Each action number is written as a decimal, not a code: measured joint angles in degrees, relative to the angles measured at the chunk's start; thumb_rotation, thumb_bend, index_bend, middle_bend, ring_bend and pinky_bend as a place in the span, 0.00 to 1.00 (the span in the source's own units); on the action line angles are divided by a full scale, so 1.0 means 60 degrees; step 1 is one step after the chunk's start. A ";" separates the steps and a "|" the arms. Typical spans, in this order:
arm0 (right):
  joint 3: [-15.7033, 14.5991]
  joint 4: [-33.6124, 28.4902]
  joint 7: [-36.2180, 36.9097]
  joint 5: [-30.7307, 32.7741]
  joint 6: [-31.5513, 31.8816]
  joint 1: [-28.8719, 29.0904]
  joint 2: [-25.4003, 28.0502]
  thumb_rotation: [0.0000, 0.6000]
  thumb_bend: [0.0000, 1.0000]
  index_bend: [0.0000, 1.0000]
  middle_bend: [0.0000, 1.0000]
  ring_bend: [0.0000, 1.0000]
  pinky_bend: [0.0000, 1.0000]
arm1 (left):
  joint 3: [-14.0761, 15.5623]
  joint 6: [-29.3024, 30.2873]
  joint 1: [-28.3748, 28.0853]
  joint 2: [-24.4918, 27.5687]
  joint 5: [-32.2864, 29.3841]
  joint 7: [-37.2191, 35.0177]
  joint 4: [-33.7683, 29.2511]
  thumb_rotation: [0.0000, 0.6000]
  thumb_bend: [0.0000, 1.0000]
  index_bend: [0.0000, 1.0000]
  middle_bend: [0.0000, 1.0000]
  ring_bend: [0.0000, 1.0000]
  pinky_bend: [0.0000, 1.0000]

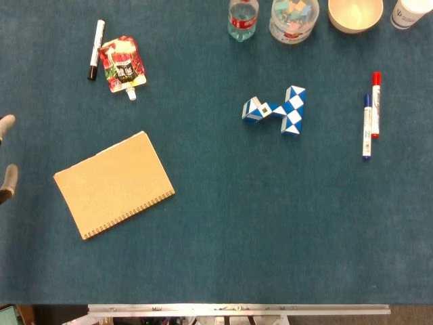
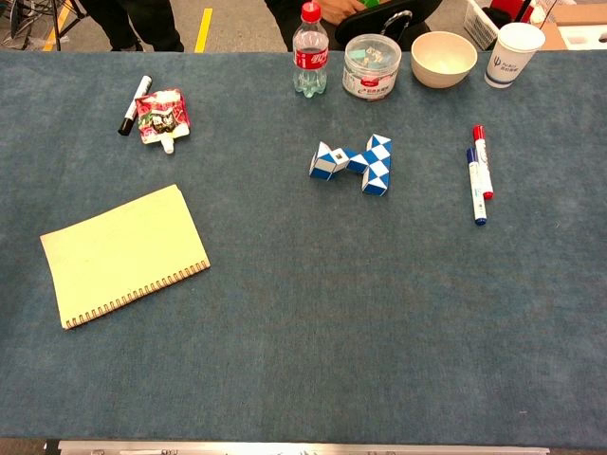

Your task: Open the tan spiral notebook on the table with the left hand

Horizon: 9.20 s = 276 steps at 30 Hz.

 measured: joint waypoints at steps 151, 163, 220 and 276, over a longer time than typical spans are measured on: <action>0.0187 -0.0113 -0.0091 0.0064 0.0239 -0.0027 0.0130 1.00 0.40 0.34 0.28 0.21 0.31 | 0.2088 -0.6012 -0.3101 0.0290 -0.0724 0.0109 0.1928 0.05 0.32 0.35 0.33 0.07 0.08; 0.0210 0.0040 0.0098 0.0089 0.0294 -0.0062 0.0116 1.00 0.40 0.34 0.28 0.21 0.31 | 0.2007 -0.6087 -0.3558 0.0435 0.0118 0.0165 0.0727 0.09 0.32 0.35 0.33 0.07 0.08; 0.0144 -0.0859 -0.0691 -0.0094 0.0519 -0.0156 0.0354 1.00 0.39 0.34 0.28 0.21 0.31 | 0.2934 -0.1300 -0.3163 -0.3430 0.4144 -0.5216 0.9674 1.00 0.17 0.21 0.18 0.05 0.08; 0.0258 -0.0094 0.0032 -0.0040 0.0779 -0.0330 0.0210 1.00 0.39 0.34 0.28 0.21 0.31 | 0.2672 -0.2525 -0.4248 -0.2957 0.3363 -0.4955 0.6612 1.00 0.44 0.52 0.25 0.07 0.07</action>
